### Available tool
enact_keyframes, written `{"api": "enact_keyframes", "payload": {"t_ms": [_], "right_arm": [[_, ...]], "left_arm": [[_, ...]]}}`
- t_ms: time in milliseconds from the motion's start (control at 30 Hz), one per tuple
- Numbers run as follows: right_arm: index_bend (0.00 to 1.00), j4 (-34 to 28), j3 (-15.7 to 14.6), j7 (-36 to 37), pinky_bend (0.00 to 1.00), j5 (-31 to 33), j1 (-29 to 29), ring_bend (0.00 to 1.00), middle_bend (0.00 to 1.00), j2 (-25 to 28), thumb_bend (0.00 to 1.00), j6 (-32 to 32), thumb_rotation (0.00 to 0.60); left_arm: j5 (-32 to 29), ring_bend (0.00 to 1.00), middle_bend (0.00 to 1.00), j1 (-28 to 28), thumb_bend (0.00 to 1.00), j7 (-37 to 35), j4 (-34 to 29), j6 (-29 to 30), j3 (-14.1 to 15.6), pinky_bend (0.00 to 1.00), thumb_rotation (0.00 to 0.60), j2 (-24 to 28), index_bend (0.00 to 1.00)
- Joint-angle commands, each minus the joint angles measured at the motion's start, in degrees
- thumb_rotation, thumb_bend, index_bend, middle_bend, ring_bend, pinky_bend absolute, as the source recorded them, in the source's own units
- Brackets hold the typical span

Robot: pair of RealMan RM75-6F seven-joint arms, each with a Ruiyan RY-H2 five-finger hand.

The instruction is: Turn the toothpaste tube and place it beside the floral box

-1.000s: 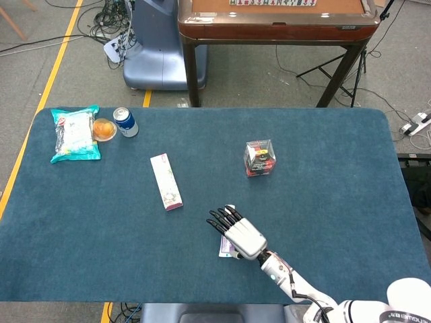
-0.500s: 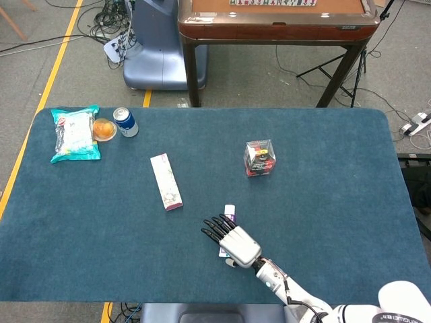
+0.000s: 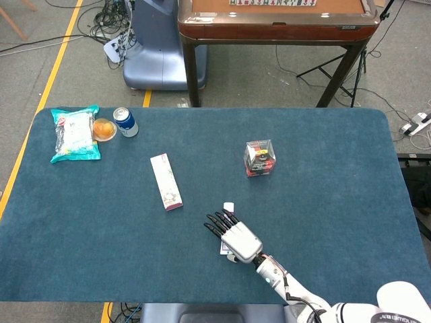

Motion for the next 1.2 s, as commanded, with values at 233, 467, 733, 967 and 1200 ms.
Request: {"api": "enact_keyframes", "payload": {"t_ms": [233,467,733,967,1200], "right_arm": [[0.09,1.0,1.4,-0.6,0.06,1.1,0.2,0.0,0.0,-0.1,0.0,0.1,0.6],[0.09,1.8,2.8,-1.3,0.06,2.1,0.6,0.0,0.0,-0.1,0.0,0.0,0.6],[0.09,2.7,4.2,-2.2,0.06,3.7,1.2,0.0,0.0,0.0,0.0,-0.4,0.6],[0.09,4.0,4.9,-1.9,0.06,4.7,1.7,0.0,0.0,-0.3,0.0,-0.9,0.6],[0.09,5.5,5.6,-1.6,0.06,5.4,2.2,0.0,0.0,-0.8,0.0,-1.0,0.6]], "left_arm": [[0.0,0.44,0.61,0.0,0.24,0.2,0.0,-0.2,0.0,0.51,0.6,0.0,0.66],[-0.2,0.44,0.61,0.0,0.24,0.3,0.0,-0.2,0.0,0.51,0.6,-0.1,0.66],[-0.3,0.44,0.61,0.0,0.24,0.2,0.1,-0.4,0.0,0.51,0.6,-0.1,0.66],[-0.5,0.44,0.61,-0.1,0.24,0.0,0.2,-0.7,-0.1,0.51,0.6,-0.1,0.66],[-0.6,0.44,0.61,-0.1,0.24,-0.3,0.3,-0.9,-0.1,0.51,0.6,-0.1,0.66]]}}
